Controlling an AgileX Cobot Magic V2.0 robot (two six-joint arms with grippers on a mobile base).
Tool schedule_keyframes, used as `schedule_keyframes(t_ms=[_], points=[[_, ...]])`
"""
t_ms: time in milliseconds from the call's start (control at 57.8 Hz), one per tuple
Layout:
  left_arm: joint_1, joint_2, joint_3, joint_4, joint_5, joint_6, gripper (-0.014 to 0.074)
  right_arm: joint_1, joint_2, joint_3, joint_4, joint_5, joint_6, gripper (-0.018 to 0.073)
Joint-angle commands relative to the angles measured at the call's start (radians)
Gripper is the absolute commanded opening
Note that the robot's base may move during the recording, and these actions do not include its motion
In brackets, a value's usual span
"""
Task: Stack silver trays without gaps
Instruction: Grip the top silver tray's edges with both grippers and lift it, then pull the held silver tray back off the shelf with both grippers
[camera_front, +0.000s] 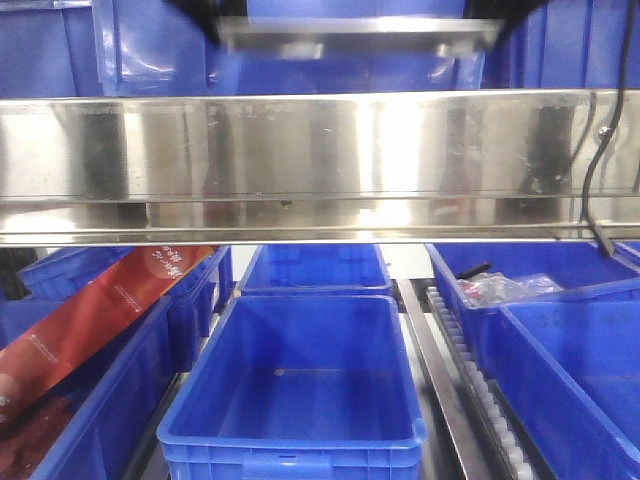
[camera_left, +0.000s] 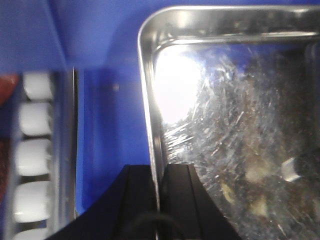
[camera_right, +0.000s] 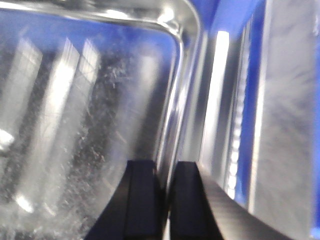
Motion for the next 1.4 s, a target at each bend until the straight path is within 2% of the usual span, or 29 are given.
schedule_keyframes(t_ms=[0, 190, 346, 727, 1004, 1384], points=[[-0.001, -0.041, -0.043, 0.036, 0.012, 0.012, -0.0007, 0.005, -0.057, -0.007, -0.001, -0.002, -0.025, -0.0079], [-0.001, -0.081, -0.089, 0.036, 0.023, 0.012, -0.0007, 0.005, -0.121, -0.007, -0.001, -0.023, -0.025, -0.0079], [-0.001, -0.087, -0.146, 0.059, -0.001, 0.012, -0.0007, 0.005, -0.158, -0.023, -0.001, -0.122, -0.025, -0.0079], [-0.001, -0.087, -0.172, 0.132, -0.250, 0.012, -0.0007, 0.005, -0.167, -0.105, -0.001, -0.396, -0.025, -0.0079], [-0.001, -0.087, -0.172, 0.156, -0.273, 0.012, -0.0007, 0.005, -0.166, -0.105, -0.001, -0.402, -0.025, -0.0079], [-0.001, -0.087, -0.172, 0.293, -0.294, 0.012, -0.0007, 0.005, -0.164, -0.105, -0.001, -0.402, -0.025, -0.0079]])
